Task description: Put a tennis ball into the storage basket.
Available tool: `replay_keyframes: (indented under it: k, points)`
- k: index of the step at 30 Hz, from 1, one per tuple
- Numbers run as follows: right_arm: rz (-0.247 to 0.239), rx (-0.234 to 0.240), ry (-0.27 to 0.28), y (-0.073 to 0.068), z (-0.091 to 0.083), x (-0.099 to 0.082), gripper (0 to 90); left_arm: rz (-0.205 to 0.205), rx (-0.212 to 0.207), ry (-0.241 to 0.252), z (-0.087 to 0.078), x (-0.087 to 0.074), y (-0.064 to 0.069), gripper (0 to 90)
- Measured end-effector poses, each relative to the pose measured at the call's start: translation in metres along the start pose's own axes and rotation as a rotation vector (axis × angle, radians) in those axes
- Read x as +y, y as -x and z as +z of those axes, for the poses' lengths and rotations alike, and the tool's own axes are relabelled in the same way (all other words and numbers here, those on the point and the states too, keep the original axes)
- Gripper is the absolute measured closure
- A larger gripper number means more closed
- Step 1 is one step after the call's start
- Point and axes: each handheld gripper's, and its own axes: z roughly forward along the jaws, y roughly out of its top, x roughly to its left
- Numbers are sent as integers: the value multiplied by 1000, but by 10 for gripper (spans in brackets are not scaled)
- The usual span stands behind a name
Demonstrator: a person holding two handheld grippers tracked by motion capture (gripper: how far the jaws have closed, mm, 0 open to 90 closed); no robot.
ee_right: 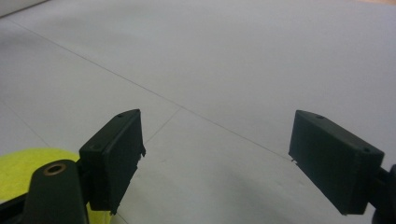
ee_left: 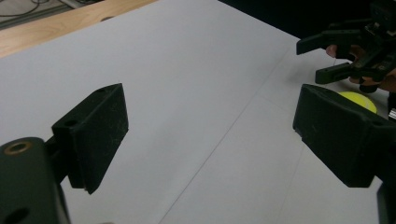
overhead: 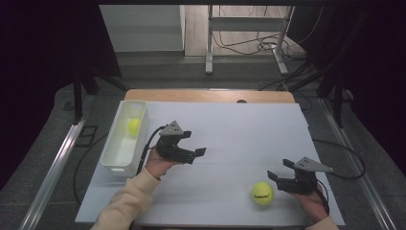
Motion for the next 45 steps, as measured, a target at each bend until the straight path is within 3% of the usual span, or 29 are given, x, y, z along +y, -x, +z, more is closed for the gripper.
replay_keyframes:
  k: [45]
  points:
    - [-6,-12,4,0,1,1,181,90,-121,-84,53,7,46,109]
